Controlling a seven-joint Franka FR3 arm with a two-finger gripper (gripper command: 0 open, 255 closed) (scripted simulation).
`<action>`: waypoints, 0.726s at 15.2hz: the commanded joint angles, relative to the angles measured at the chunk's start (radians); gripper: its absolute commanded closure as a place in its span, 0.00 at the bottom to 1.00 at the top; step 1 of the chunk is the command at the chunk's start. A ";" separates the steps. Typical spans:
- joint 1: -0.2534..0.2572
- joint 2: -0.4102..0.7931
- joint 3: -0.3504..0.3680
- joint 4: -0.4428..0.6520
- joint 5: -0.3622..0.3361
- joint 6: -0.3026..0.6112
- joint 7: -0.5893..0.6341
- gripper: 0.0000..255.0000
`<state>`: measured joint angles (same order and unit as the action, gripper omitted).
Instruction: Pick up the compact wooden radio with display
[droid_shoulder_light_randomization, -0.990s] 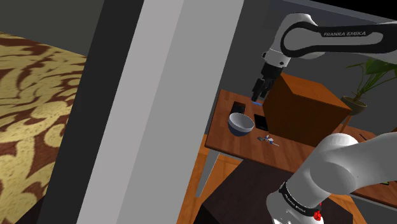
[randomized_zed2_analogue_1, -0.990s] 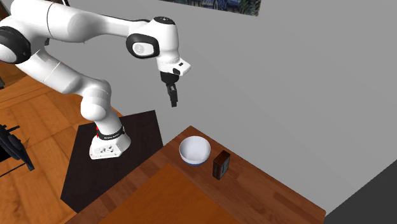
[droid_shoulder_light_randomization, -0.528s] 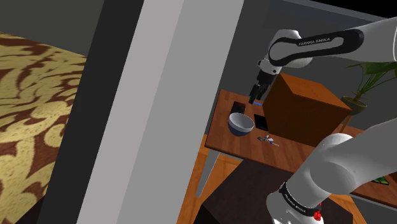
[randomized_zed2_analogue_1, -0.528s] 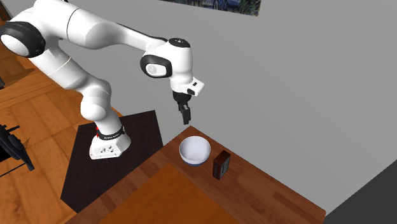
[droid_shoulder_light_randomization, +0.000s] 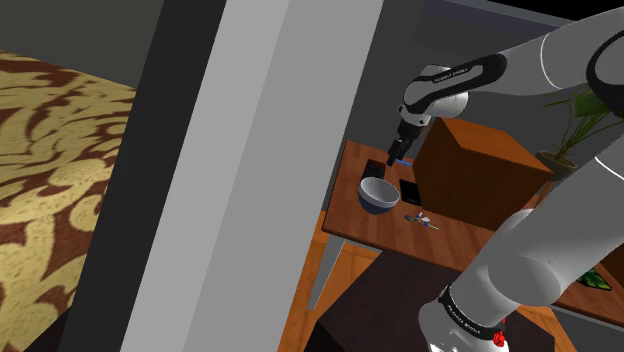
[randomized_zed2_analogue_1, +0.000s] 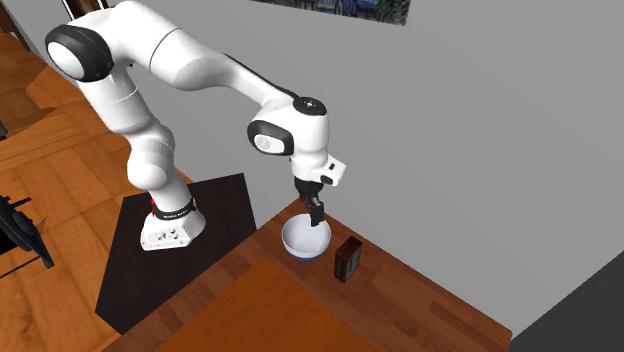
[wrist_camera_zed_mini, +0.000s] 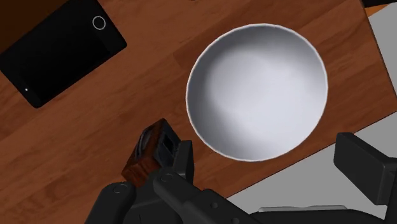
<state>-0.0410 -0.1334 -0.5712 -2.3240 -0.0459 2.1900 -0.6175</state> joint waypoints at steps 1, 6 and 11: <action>0.003 0.093 -0.027 0.048 0.059 0.034 -0.078 0.00; -0.045 0.323 -0.040 0.190 0.231 0.075 -0.271 0.00; -0.123 0.496 -0.002 0.318 0.347 0.087 -0.391 0.00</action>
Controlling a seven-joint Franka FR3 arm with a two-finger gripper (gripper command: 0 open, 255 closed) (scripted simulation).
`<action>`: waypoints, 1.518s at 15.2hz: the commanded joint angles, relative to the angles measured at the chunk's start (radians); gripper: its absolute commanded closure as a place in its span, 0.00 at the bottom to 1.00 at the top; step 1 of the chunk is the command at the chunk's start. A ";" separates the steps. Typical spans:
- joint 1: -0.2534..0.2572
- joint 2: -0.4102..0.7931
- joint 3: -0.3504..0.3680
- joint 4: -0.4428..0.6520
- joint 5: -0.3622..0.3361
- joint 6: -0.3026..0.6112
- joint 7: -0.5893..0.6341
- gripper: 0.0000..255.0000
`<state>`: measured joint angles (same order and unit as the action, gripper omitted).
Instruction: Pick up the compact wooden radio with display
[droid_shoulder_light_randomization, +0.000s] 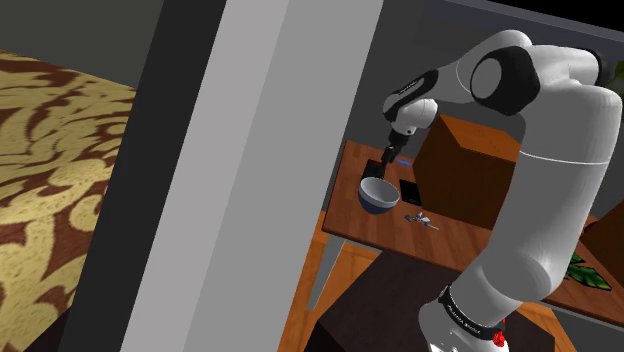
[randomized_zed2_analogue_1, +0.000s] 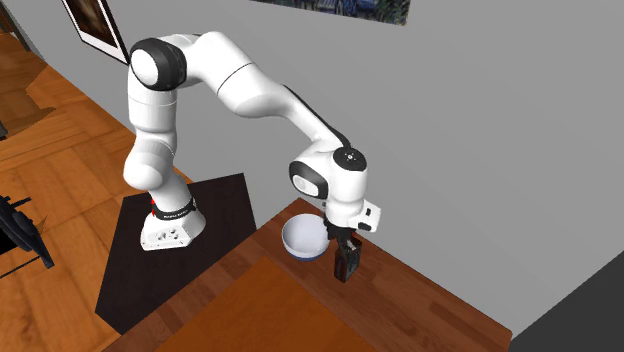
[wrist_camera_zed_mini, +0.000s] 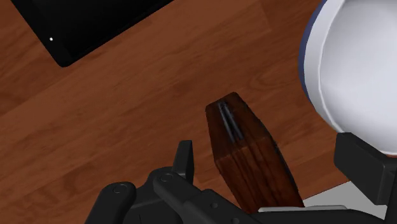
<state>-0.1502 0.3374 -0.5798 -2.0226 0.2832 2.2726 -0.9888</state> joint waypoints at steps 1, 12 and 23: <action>-0.017 0.034 0.011 0.014 0.025 0.014 -0.025 0.00; -0.035 0.088 0.036 0.004 0.068 0.070 -0.053 1.00; -0.019 0.040 0.013 0.013 0.029 0.020 -0.028 1.00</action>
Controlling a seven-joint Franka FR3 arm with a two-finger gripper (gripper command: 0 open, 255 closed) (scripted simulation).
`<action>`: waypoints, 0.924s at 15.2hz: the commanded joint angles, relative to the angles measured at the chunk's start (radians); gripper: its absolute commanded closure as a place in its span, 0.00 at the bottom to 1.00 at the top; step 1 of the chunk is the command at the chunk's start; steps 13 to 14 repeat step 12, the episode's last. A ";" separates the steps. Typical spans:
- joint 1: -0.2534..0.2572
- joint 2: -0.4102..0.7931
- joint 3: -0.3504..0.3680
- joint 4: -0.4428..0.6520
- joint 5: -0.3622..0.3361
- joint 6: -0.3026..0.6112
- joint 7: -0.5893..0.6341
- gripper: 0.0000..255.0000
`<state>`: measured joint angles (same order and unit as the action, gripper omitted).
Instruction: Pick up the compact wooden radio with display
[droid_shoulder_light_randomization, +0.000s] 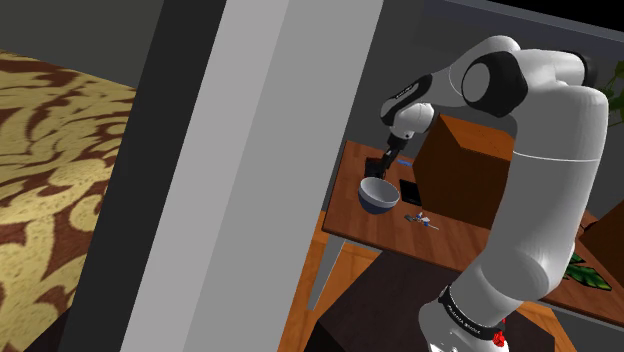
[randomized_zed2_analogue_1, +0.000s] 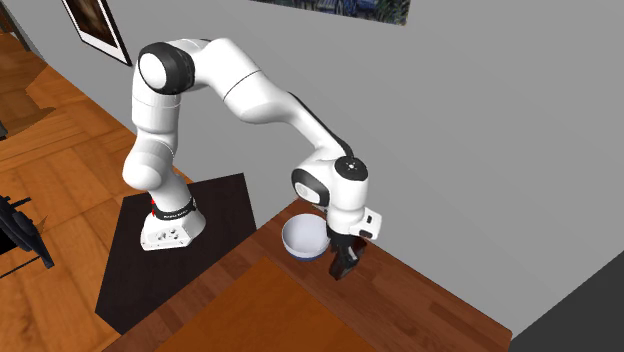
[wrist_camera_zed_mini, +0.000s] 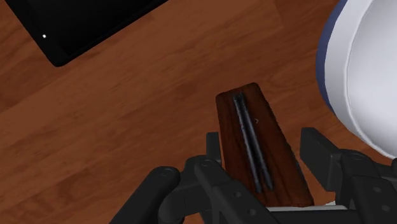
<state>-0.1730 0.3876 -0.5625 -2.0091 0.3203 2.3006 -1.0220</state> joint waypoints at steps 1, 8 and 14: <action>0.007 -0.020 -0.008 0.002 -0.015 -0.018 0.010 1.00; 0.025 -0.080 -0.032 0.025 -0.065 -0.091 0.045 1.00; 0.030 -0.097 -0.038 0.035 -0.079 -0.114 0.054 1.00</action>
